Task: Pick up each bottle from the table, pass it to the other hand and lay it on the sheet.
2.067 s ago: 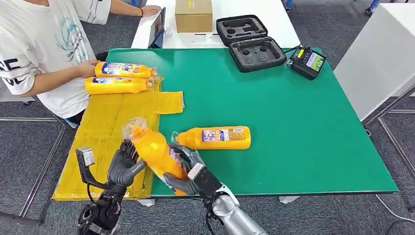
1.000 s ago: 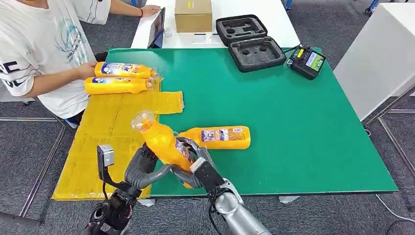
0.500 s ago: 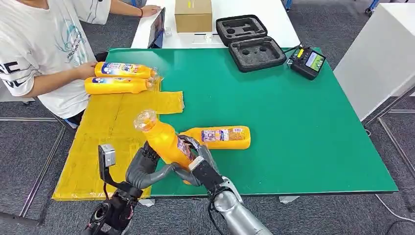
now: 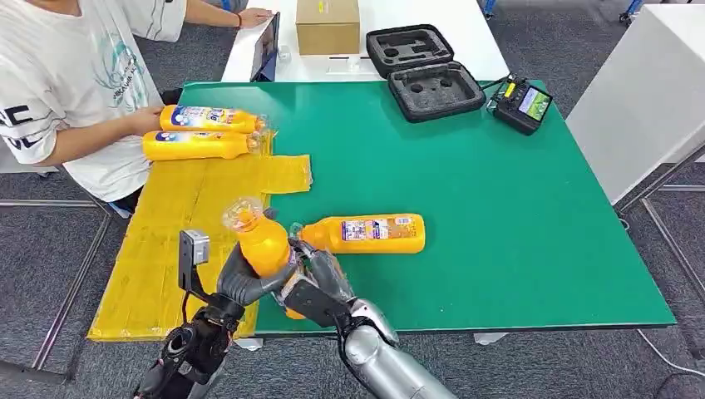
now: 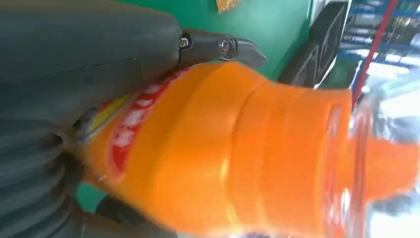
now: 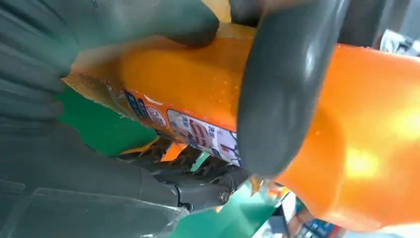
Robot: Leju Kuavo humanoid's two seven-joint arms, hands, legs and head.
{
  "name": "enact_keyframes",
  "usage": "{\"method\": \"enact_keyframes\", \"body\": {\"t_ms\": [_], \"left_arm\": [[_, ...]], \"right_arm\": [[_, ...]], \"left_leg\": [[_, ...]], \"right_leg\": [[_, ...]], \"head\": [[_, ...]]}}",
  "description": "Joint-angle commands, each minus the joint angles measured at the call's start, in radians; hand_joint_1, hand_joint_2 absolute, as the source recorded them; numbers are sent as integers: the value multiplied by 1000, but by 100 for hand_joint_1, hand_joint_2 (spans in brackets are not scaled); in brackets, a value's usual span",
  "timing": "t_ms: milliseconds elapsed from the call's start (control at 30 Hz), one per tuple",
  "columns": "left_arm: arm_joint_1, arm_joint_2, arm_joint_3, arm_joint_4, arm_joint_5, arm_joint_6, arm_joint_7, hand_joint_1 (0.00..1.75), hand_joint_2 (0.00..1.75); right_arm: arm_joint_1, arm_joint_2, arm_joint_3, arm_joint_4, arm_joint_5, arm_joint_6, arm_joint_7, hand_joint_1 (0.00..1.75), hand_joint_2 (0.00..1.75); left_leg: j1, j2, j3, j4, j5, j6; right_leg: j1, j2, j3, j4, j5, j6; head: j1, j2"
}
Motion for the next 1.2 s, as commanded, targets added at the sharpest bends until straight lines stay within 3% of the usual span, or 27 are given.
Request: {"method": "enact_keyframes", "body": {"t_ms": [33,167,200,233,267,300,600,633,667,767,800,933,1067,1200], "left_arm": [[-94,-38,-64,142,12,5,15,0,175],[-115,-35,-61,154,27,0,4,0,175],[-107,-35,-49,141,41,-3,-6,42,175],[-105,-32,-49,135,41,-3,-6,42,175],[-92,-32,-31,109,59,-1,-26,166,175],[-88,-32,-24,96,60,2,-43,175,175],[-54,-48,36,-40,83,18,-98,175,175],[-52,-50,43,-44,86,25,-101,175,175],[-50,-52,52,-48,91,31,-104,175,175],[-45,-53,78,-67,99,54,-114,175,175],[-40,-55,92,-80,96,75,-132,175,175],[-34,-41,132,-123,71,120,-182,175,175],[-24,-35,170,-151,3,179,-248,175,175],[-8,-39,214,-181,-114,289,-327,175,175]], "right_arm": [[-34,36,152,155,8,42,-2,175,175],[-35,33,158,163,14,23,2,175,175],[-35,31,156,160,14,18,2,175,175],[-36,30,155,160,14,20,2,175,175],[-37,29,156,159,17,19,2,175,175],[-39,29,156,157,21,16,3,175,175],[-58,23,163,165,52,25,24,175,175],[-59,23,162,162,56,12,24,101,175],[-61,22,162,158,59,6,23,0,175],[-61,19,137,124,38,4,16,0,175],[-52,12,124,89,22,-1,-9,0,0],[3,-48,110,-138,-16,28,-113,0,0],[93,-121,89,-464,-77,82,-116,0,0],[159,-124,9,-692,-155,-30,-155,0,0]], "left_leg": [[0,-5,4,-1,-1,-1],[1,-6,5,0,-1,-1],[1,-5,5,0,-1,-1],[1,-3,3,-1,0,0],[1,-4,5,-1,-1,-1],[1,-3,4,-1,0,0],[1,-5,6,1,-2,-1],[1,-5,4,1,-1,-1],[1,-3,4,1,-1,-1],[1,-5,5,1,-1,-1],[1,-3,3,0,-1,-1],[1,-4,3,1,-1,0],[1,-6,4,1,-2,0],[1,-6,3,1,-2,0]], "right_leg": [[0,-3,5,0,-3,-1],[1,-4,6,0,-3,-1],[1,-4,5,-1,-2,-1],[0,-2,3,-1,-1,-1],[1,-3,6,-1,-2,-1],[1,-3,5,-1,-1,-1],[1,-5,7,0,-4,-1],[1,-4,5,0,-3,-1],[1,-3,4,0,-2,-1],[1,-4,5,0,-3,-1],[1,-3,3,0,-2,-1],[1,-3,4,0,-2,-1],[1,-5,5,0,-3,-1],[0,-4,5,1,-4,-1]], "head": [[0,0],[0,0],[0,0],[0,0],[0,0],[0,0],[0,0],[0,0],[0,0],[0,0],[-1,0],[0,0],[0,0],[1,0]]}}
